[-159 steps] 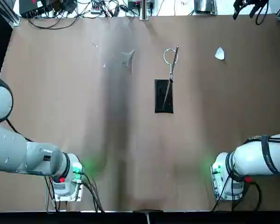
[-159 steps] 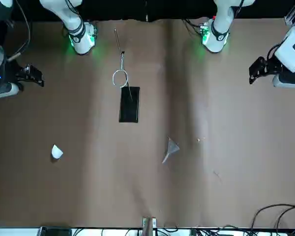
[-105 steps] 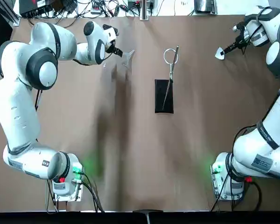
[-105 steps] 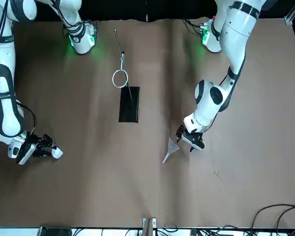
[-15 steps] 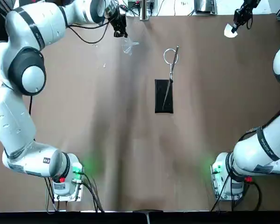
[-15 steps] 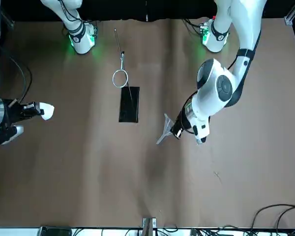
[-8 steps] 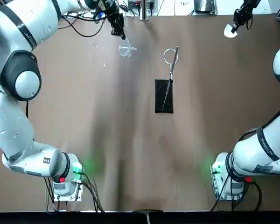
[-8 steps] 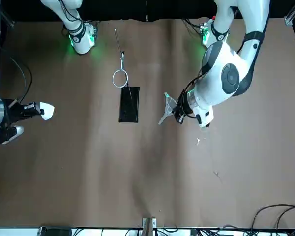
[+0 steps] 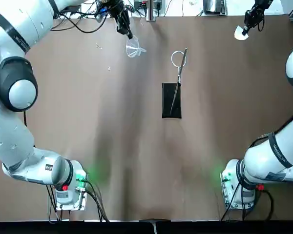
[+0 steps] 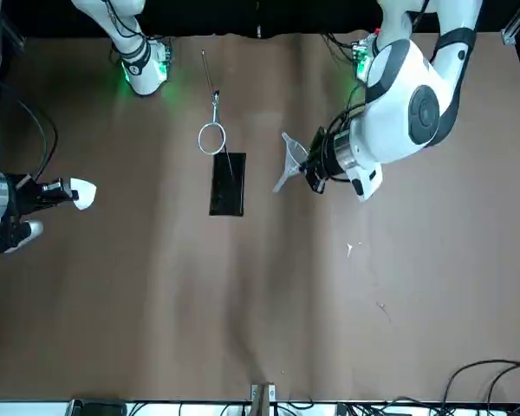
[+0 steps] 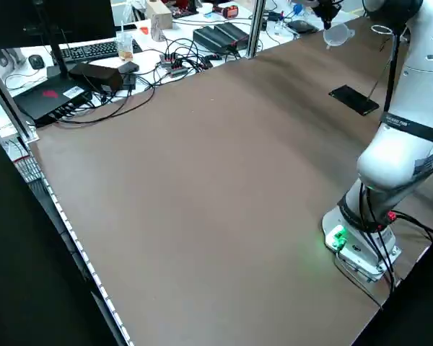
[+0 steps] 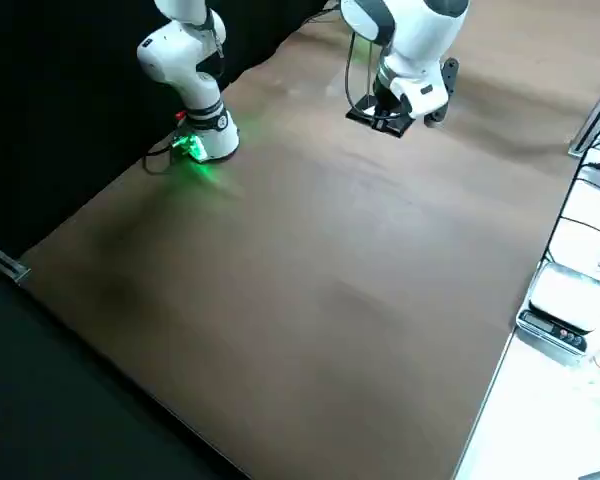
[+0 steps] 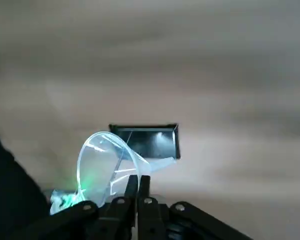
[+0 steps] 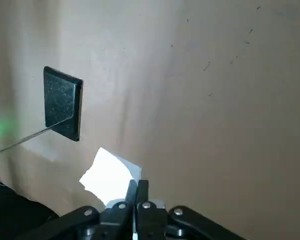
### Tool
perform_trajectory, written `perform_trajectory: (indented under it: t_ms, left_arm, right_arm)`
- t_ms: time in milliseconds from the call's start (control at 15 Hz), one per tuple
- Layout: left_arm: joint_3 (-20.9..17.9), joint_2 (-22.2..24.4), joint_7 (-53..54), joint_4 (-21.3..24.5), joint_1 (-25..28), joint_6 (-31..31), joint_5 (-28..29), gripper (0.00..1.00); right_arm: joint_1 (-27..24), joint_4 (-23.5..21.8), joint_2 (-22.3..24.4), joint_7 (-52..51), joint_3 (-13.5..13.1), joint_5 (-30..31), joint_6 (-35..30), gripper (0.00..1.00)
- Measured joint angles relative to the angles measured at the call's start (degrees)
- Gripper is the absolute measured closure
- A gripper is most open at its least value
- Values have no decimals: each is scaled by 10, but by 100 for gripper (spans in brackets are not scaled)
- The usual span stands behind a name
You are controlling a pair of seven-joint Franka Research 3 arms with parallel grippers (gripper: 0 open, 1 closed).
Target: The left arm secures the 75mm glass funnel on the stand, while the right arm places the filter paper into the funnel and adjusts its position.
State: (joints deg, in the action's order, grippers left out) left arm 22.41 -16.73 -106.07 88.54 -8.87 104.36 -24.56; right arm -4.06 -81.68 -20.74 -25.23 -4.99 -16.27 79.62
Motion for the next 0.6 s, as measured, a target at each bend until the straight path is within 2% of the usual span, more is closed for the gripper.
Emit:
perform_trajectory:
  t_ms: [200, 600]
  left_arm:
    - [3, 11, -3, -3, 18, -14, -54, 97]
    - [9, 47, 19, -7, 28, -44, -62, 97]
  right_arm:
    - [0, 0, 0, 0, 0, 0, 0, 99]
    - [0, 0, 0, 0, 0, 0, -1, 99]
